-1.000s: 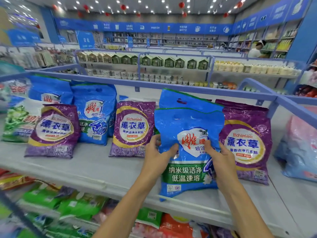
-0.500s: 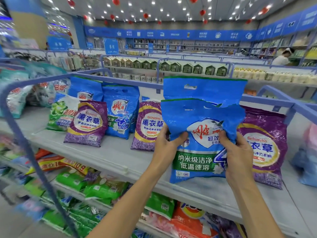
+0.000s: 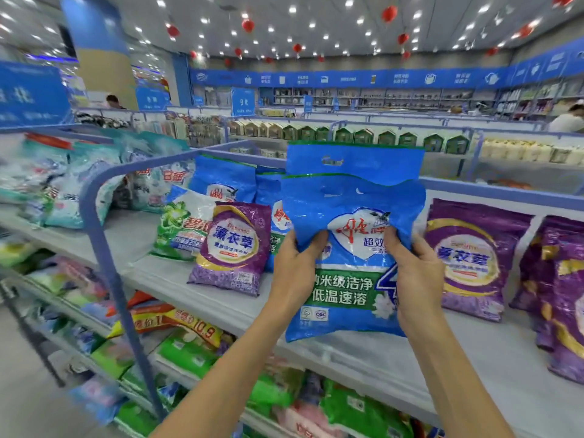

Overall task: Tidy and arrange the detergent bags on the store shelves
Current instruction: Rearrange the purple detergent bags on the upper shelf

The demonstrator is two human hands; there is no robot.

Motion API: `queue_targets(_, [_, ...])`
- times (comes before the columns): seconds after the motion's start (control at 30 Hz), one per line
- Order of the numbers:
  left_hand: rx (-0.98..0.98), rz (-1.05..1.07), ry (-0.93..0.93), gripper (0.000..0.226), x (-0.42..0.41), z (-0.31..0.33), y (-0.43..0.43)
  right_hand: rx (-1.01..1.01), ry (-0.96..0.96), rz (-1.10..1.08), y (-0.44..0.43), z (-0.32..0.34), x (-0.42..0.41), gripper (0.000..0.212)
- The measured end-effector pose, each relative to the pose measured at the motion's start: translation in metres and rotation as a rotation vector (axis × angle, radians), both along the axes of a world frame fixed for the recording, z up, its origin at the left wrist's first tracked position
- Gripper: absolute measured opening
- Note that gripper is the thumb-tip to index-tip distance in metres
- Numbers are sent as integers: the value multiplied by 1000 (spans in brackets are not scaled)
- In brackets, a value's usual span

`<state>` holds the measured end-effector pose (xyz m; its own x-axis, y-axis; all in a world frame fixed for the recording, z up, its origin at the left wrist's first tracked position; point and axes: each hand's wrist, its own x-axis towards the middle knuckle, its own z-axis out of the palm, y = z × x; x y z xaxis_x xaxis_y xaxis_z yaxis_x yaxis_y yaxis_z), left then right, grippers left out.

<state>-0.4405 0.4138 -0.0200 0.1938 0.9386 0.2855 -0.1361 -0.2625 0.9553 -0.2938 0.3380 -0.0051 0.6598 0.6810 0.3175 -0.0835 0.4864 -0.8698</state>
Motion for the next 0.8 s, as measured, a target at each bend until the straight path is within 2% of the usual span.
queue_targets(0.13, [-65,39,139,37,-53,-9,66,-112,-85,-15,60,-17,-45,34])
queue_targets(0.17, [-77,27,162,38,-64,-12,79,-158,-89,-14,72,-21,-55,36])
queue_targets(0.27, [-105,-16,233,42,-82,-20,110,-259,-119,-112,99,-33,-77,27])
queue_targets(0.43, [-103,-70,333,49,-80,-23,130,-344,-187,-270,120,-46,-84,24])
queue_targets(0.63, [-30,-58,361,29,-103,-28,130,-387,-261,-325,119,-55,-96,17])
queue_targets(0.8, [126,278,393,36,-150,-34,139,-370,-205,-258,115,-58,-93,21])
